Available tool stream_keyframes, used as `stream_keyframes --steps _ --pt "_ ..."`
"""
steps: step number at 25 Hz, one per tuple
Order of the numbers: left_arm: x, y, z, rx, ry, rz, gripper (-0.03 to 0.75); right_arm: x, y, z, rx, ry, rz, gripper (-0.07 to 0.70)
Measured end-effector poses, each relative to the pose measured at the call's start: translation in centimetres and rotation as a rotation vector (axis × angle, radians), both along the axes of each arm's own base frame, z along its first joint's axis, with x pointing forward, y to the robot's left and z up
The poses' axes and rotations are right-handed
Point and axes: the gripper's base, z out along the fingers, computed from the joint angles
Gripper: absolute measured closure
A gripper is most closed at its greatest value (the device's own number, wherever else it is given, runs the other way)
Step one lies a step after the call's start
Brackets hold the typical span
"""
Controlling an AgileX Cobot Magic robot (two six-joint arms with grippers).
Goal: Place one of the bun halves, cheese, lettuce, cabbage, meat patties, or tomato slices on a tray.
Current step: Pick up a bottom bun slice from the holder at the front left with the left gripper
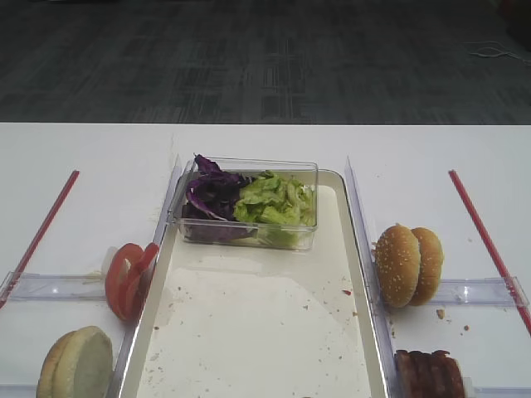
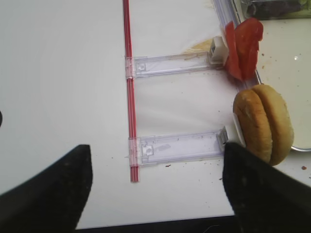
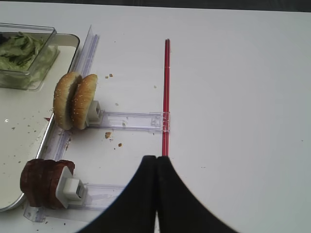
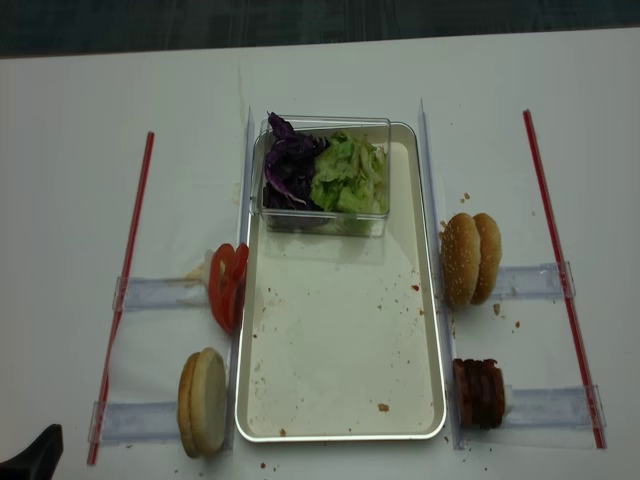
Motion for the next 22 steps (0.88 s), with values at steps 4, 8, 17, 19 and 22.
stream_keyframes --steps 4,8,17,19,22 --pt "0.0 0.0 0.0 0.0 0.0 0.0 0.171 0.0 0.0 0.0 0.0 0.0 0.0 0.316" --pt "0.0 0.0 0.0 0.0 0.0 0.0 0.171 0.0 0.0 0.0 0.0 0.0 0.0 0.316" --pt "0.0 0.0 0.0 0.0 0.0 0.0 0.171 0.0 0.0 0.0 0.0 0.0 0.0 0.316" --pt "0.0 0.0 0.0 0.0 0.0 0.0 0.171 0.0 0.0 0.0 0.0 0.0 0.0 0.316" --pt "0.0 0.0 0.0 0.0 0.0 0.0 0.171 0.0 0.0 0.0 0.0 0.0 0.0 0.316"
